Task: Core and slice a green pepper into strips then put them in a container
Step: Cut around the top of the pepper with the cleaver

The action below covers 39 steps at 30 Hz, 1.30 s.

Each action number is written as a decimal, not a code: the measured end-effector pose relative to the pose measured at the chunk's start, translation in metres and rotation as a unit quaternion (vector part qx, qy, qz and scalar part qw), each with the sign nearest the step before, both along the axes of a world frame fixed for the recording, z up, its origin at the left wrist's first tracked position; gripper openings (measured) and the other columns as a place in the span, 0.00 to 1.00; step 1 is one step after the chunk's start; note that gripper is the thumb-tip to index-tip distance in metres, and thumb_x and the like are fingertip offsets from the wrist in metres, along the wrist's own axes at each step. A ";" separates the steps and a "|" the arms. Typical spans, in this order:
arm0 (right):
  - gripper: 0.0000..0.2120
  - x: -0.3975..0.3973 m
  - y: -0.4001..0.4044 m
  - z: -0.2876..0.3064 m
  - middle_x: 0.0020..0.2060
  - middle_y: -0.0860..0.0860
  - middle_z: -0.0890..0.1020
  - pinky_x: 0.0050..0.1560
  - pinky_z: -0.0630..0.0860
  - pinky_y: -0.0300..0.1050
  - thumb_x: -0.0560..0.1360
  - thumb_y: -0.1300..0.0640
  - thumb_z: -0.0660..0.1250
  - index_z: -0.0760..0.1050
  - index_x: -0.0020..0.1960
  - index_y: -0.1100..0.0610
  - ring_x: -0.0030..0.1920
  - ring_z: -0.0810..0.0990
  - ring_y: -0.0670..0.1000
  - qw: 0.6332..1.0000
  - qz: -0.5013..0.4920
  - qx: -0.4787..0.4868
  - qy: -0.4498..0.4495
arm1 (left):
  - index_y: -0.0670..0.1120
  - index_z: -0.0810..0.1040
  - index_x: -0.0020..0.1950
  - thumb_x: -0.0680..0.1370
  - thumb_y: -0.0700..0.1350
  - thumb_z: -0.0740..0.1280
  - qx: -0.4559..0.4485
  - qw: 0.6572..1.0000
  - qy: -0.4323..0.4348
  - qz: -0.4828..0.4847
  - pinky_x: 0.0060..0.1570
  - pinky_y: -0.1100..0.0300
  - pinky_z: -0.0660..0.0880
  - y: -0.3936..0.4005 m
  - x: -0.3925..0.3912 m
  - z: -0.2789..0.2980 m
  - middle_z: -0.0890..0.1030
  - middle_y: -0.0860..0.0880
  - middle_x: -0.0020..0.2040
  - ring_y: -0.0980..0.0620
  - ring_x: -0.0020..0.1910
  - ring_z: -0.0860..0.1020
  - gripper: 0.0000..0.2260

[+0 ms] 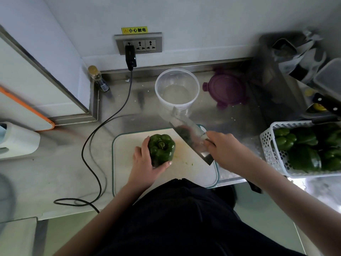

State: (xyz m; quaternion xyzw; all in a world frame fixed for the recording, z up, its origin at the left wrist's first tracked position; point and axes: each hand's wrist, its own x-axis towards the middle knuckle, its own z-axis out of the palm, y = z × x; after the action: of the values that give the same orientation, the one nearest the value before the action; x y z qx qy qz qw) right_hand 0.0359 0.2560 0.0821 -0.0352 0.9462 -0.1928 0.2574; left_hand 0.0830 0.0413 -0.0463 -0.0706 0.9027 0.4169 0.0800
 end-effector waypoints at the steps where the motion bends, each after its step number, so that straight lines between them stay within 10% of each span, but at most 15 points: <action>1: 0.17 0.002 0.001 0.000 0.32 0.51 0.72 0.28 0.63 0.44 0.82 0.54 0.54 0.59 0.34 0.51 0.30 0.69 0.50 1.000 -0.006 -0.002 -0.003 | 0.46 0.55 0.74 0.63 0.62 0.74 -0.003 1.000 0.001 -0.006 0.58 0.48 0.69 -0.002 0.004 0.002 0.63 0.48 0.58 0.40 0.58 0.69 0.47; 11: 0.14 0.026 0.002 -0.008 0.32 0.53 0.73 0.22 0.64 0.39 0.82 0.51 0.55 0.66 0.42 0.58 0.24 0.68 0.49 0.998 -0.038 -0.024 -0.049 | 0.52 0.60 0.70 0.57 0.57 0.80 -0.037 0.991 -0.077 -0.101 0.63 0.47 0.70 -0.022 0.010 0.005 0.62 0.51 0.57 0.48 0.58 0.71 0.47; 19: 0.15 0.039 -0.002 0.001 0.31 0.54 0.73 0.20 0.72 0.43 0.82 0.51 0.55 0.67 0.45 0.62 0.22 0.71 0.49 0.995 -0.082 -0.054 -0.030 | 0.43 0.69 0.60 0.56 0.58 0.80 -0.101 0.993 0.029 -0.061 0.56 0.56 0.66 -0.006 0.002 -0.005 0.70 0.48 0.58 0.46 0.57 0.69 0.40; 23: 0.14 0.051 -0.009 -0.009 0.31 0.54 0.74 0.27 0.71 0.48 0.82 0.52 0.55 0.66 0.42 0.60 0.29 0.74 0.54 0.994 -0.091 -0.053 -0.005 | 0.44 0.66 0.56 0.58 0.61 0.78 -0.122 0.992 0.008 0.005 0.44 0.56 0.67 0.007 -0.012 0.003 0.75 0.50 0.52 0.46 0.55 0.68 0.37; 39: 0.11 0.056 -0.008 -0.009 0.34 0.54 0.74 0.37 0.74 0.51 0.82 0.53 0.52 0.64 0.43 0.56 0.35 0.75 0.56 0.998 -0.065 0.020 -0.001 | 0.42 0.69 0.57 0.60 0.63 0.75 -0.191 0.981 0.041 -0.004 0.55 0.53 0.67 0.020 -0.028 0.008 0.75 0.45 0.52 0.43 0.53 0.71 0.36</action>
State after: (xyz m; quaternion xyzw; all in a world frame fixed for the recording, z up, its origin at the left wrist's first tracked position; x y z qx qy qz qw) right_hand 0.0915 0.2483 0.0732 0.0318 0.9498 -0.1904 0.2462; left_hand 0.0547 0.0616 -0.0384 -0.0637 0.9685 0.2391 0.0292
